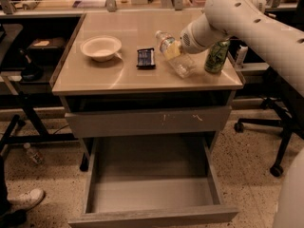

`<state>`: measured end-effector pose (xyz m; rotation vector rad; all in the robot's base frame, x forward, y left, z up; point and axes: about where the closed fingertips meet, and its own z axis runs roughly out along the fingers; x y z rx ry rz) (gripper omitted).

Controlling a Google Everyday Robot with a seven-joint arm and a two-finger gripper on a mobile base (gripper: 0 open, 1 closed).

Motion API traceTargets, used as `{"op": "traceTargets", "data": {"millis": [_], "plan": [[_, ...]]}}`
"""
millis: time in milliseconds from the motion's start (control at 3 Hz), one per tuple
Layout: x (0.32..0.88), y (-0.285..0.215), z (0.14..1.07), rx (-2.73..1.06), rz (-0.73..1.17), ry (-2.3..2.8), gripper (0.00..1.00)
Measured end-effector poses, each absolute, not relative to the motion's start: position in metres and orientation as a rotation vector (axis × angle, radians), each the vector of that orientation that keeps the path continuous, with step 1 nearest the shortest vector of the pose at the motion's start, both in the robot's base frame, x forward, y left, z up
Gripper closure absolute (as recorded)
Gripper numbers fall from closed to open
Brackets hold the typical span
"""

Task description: Pick water bottle from middle drawer and place on counter

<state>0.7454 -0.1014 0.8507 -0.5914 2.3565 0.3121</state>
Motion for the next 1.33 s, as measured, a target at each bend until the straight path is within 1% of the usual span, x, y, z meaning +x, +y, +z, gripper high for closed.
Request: {"op": "traceTargets", "data": {"millis": [333,667,1333], "plan": [[0.7465,-0.1003,0.8464,-0.593,0.328,2.363,1.00],[0.7465,-0.1002,0.8461,-0.593,0.329,2.363,0.81],[0.7465,-0.1002,0.8461,-0.593,0.329,2.363,0.35]]}}
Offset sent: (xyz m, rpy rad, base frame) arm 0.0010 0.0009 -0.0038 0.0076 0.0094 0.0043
